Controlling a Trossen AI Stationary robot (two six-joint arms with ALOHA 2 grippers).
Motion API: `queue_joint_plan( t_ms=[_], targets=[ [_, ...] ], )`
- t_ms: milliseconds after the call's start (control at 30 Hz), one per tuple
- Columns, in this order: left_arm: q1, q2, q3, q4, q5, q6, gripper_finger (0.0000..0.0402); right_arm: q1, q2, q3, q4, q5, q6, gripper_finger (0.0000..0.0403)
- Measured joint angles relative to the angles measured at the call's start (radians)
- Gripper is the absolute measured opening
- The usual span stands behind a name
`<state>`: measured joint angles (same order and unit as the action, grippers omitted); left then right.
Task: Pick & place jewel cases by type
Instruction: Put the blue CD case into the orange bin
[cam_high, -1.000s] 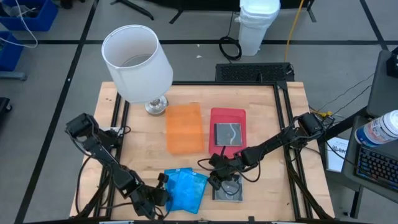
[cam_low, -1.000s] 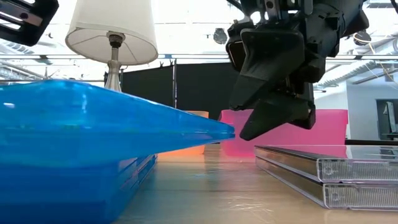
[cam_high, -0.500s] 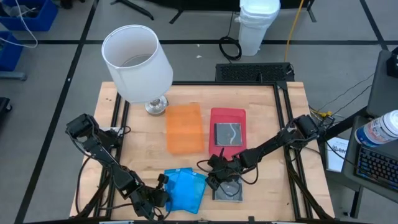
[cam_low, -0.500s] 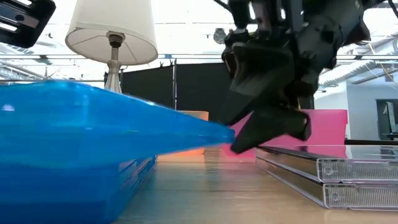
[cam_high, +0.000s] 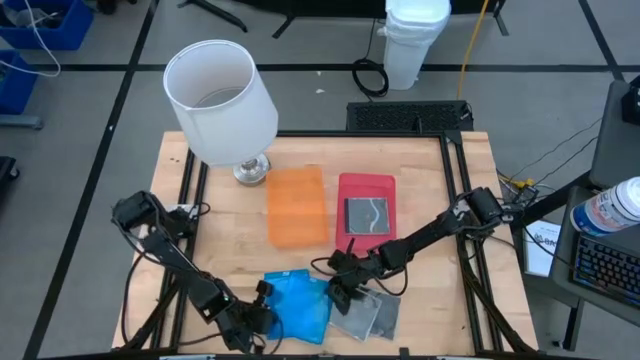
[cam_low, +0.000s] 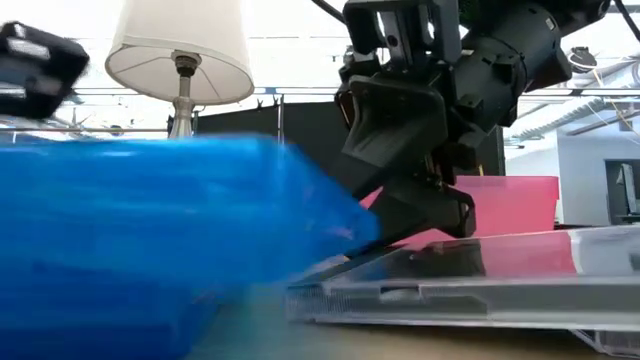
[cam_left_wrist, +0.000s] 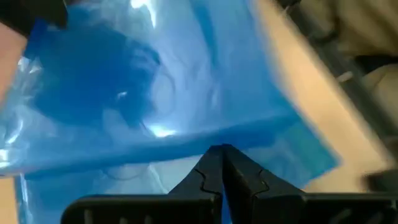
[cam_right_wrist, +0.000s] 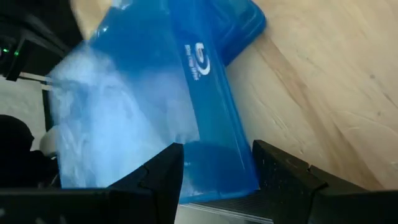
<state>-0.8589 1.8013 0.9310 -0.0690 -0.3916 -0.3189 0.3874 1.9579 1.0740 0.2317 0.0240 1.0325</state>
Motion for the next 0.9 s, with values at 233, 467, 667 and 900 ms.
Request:
queue_joint_plan(
  t_ms=[233,467,667,900],
  targets=[
    [-0.009,0.015,0.002,-0.007,-0.025,-0.014,0.0008,0.0,0.0,-0.001,0.033,-0.003,-0.008,0.0183],
    [-0.037,-0.057,-0.002,-0.068,-0.071,-0.033,0.0014,0.0,-0.003,-0.001,0.055,-0.004,-0.009,0.0181],
    [-0.072,-0.104,0.0,-0.056,-0.077,-0.056,0.0005,0.0,-0.003,-0.001,0.055,-0.004,-0.008,0.0163],
    [-0.082,-0.055,0.0,0.164,0.056,-0.036,0.0004,0.0,-0.003,-0.001,0.055,-0.004,-0.012,0.0148]
  ],
)
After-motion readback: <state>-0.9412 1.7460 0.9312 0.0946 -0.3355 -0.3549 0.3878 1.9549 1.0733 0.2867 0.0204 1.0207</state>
